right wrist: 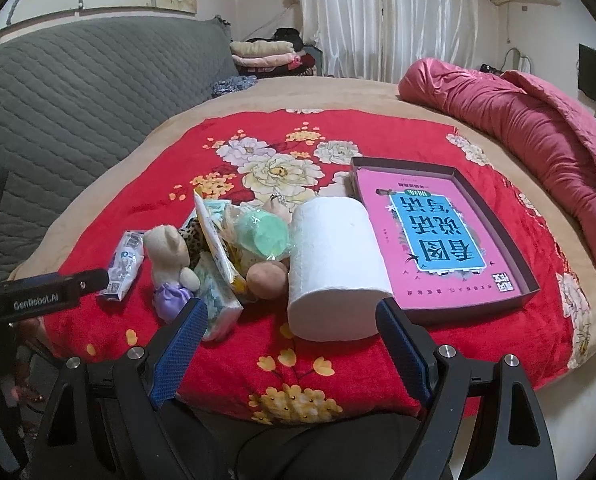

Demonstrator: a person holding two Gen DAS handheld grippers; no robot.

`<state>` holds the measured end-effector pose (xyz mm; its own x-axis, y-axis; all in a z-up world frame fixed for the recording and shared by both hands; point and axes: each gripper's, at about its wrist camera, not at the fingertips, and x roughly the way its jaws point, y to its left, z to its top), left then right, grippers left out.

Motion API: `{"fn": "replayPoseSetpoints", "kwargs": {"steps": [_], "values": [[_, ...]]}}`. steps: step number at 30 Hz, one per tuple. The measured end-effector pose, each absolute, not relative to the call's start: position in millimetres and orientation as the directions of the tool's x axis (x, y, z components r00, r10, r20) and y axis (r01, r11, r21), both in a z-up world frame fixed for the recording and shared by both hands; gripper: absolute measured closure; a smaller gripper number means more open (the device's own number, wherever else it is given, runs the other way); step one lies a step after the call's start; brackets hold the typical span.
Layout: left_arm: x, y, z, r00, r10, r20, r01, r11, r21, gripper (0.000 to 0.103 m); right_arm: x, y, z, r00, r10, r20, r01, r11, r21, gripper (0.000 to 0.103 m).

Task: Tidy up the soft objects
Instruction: 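Grasp the white-and-blue snack bag with the left tool while the right tool grasps the green sponge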

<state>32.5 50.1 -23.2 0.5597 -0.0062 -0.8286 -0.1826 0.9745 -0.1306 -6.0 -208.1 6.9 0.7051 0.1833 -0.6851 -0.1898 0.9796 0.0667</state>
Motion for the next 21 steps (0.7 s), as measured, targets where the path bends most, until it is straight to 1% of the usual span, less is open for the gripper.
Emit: {"fn": "replayPoseSetpoints", "kwargs": {"steps": [7,14,18,21], "values": [[56,65,-42,0.525,-0.007,-0.851,-0.223,0.964,-0.146,0.013,4,-209,3,0.702,0.188,-0.687,-0.189,0.979,0.074,0.016],[71,69,-63,0.491,-0.022,-0.871,-0.235,0.959,-0.157,0.013,30,-211,5,0.730,0.169,-0.662,-0.179,0.982,0.054,0.016],[77,68,-71,0.479,-0.031,-0.877,-0.233,0.959,-0.161,0.013,53,-205,-4,0.698,0.179,-0.694,-0.222,0.975,0.029,0.016],[80,67,-75,0.473,-0.033,-0.880,-0.235,0.958,-0.162,0.013,64,-198,-7,0.690,0.182,-0.700,-0.254,0.967,0.001,0.016]]}}
